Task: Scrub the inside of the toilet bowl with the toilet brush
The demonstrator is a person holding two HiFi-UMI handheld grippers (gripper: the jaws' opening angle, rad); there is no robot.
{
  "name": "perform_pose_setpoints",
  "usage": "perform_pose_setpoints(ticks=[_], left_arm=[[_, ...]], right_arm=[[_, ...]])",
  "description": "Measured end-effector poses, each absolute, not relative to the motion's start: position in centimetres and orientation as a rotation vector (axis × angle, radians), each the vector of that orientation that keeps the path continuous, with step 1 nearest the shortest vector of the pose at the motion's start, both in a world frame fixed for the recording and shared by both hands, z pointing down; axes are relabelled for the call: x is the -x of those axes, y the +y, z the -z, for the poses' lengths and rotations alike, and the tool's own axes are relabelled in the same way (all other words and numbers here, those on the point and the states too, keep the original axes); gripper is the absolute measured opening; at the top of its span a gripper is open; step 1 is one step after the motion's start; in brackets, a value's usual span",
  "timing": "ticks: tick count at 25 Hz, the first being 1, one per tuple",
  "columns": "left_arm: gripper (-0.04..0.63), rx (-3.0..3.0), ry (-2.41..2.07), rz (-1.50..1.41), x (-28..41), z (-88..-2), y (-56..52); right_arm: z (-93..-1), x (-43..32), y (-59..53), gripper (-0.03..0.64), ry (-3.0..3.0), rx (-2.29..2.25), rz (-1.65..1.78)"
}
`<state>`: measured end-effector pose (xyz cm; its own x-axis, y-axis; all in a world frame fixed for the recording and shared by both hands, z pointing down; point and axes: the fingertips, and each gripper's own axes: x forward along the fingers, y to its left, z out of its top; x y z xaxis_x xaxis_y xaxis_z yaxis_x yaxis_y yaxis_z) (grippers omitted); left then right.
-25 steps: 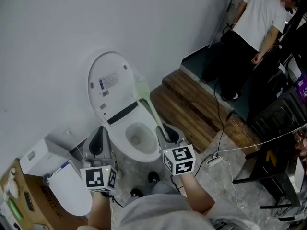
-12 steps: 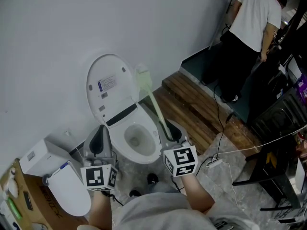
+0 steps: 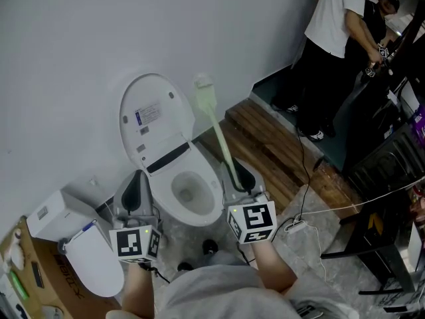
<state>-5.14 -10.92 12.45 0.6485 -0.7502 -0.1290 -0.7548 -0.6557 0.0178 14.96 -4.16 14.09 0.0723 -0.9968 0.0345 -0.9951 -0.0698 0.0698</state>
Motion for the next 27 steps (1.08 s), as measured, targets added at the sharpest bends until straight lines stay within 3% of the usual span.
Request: perform_pose_setpoints(ticks=[27], left_arm=[[0.005,2.801,1.371,-0.238,6.7,-12.3,-8.8]], right_arm=[[-13.5,-14.6,-1.9,0.077,-2.102,-2.28,0.077]])
